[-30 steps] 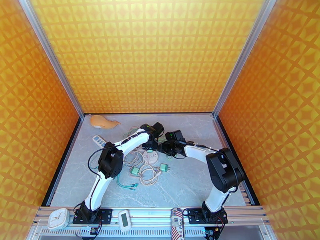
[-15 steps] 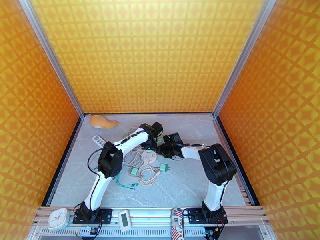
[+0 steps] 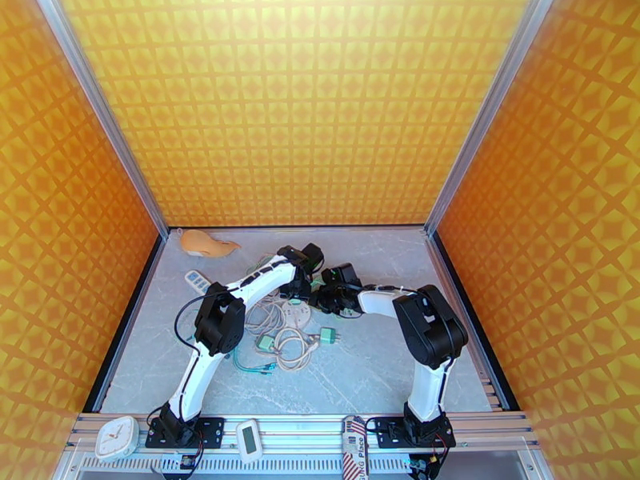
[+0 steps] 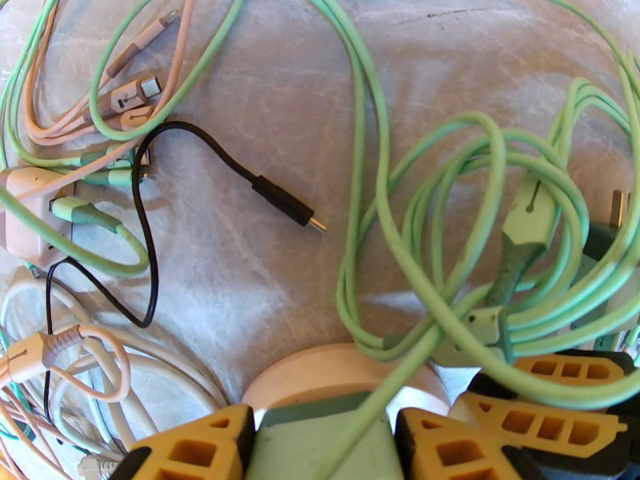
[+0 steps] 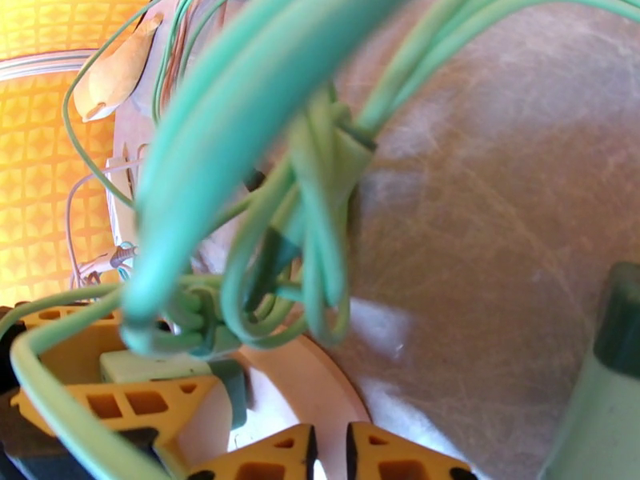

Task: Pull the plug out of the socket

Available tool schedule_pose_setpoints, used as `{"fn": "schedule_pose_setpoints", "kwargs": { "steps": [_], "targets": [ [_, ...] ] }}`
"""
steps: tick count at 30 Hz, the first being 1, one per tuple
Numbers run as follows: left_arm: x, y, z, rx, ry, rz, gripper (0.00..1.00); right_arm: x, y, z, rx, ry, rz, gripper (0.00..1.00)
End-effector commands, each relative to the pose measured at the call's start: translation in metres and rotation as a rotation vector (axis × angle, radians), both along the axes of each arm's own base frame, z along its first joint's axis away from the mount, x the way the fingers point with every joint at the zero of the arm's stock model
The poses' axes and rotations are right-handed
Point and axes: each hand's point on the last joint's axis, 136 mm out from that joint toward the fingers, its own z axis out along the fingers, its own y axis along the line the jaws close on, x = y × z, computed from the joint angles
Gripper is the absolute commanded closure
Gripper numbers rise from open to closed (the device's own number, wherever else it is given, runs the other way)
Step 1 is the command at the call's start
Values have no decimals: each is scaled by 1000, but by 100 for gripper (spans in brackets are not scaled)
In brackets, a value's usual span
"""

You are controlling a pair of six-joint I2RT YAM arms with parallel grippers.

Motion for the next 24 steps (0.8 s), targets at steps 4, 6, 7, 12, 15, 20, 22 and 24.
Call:
{"fn": "schedule_pose_setpoints", "kwargs": {
  "steps": [4, 6, 7, 12, 15, 20, 22, 24],
  "targets": [
    [-6, -25, 32, -89, -20, -65, 93, -52, -33, -80, -269, 237, -12, 85],
    [-6, -24, 31, -83, -20, -66, 93, -55, -36, -83, -291, 252, -12, 85],
    [-6, -23, 30, -77, -19, -68, 93, -56, -37, -83, -295, 252, -11, 85],
    [-2, -18, 33, -27, -62, -81, 93, -62, -42, -88, -321, 274, -11, 86],
    [-2, -16, 35, 1, -83, -93, 94, -63, -43, -89, -327, 280, -9, 86],
    [-3, -18, 36, -7, -111, -107, 95, -66, -45, -91, -350, 288, -5, 87],
    [-3, -18, 40, -25, -122, -93, 95, -67, -45, -92, -358, 292, -1, 87],
    [-2, -21, 46, -78, -121, -76, 96, -69, -47, -93, -366, 295, 1, 87]
  ]
}}
